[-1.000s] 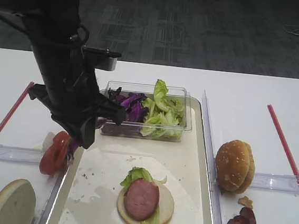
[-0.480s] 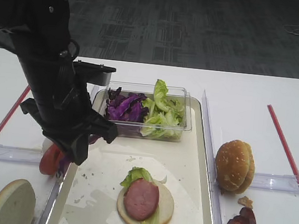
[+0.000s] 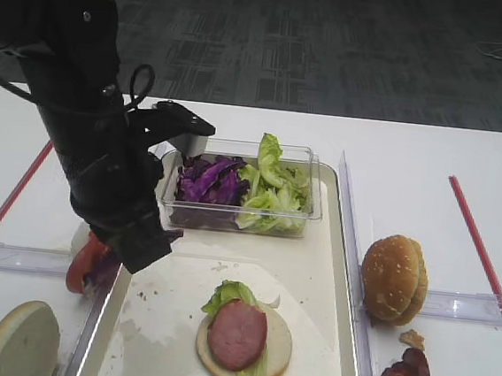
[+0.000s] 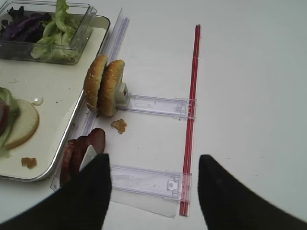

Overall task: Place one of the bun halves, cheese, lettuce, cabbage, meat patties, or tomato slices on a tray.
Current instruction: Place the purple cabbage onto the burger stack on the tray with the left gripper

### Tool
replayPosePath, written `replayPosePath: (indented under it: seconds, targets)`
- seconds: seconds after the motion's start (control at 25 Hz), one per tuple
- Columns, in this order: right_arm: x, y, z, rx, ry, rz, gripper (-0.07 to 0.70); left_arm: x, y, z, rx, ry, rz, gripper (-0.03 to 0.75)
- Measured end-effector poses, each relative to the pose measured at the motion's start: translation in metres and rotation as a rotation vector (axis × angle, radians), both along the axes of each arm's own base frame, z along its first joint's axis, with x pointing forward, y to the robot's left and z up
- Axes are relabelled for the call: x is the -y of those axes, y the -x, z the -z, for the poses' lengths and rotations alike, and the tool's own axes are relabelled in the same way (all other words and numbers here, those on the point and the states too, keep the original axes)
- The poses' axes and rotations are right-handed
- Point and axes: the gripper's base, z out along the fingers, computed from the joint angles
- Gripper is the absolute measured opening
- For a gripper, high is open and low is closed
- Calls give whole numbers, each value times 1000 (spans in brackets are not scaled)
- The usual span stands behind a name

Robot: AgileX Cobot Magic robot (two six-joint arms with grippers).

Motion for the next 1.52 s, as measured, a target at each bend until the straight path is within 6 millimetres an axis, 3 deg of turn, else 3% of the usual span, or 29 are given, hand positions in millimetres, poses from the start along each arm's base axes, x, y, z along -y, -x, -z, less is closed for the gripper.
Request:
replayPosePath:
  seconds: [0.2, 0.32, 0.48, 0.8, 1.12, 1.52]
  targets:
    - [0, 0, 0, 0, 0, 0, 427, 0, 0, 0, 52, 8, 270, 34]
    - [0, 0, 0, 0, 0, 0, 427, 1, 0, 0, 66, 10, 346, 34]
    - [0, 0, 0, 0, 0, 0, 427, 3, 2, 0, 69, 11, 365, 34]
    - [0, 0, 0, 0, 0, 0, 427, 44, 20, -1, 152, 37, 402, 34]
    - [0, 0, 0, 0, 0, 0, 427, 63, 32, -3, 166, 52, 383, 34]
    - [0, 0, 0, 0, 0, 0, 427, 98, 25, 3, 166, 59, 416, 34]
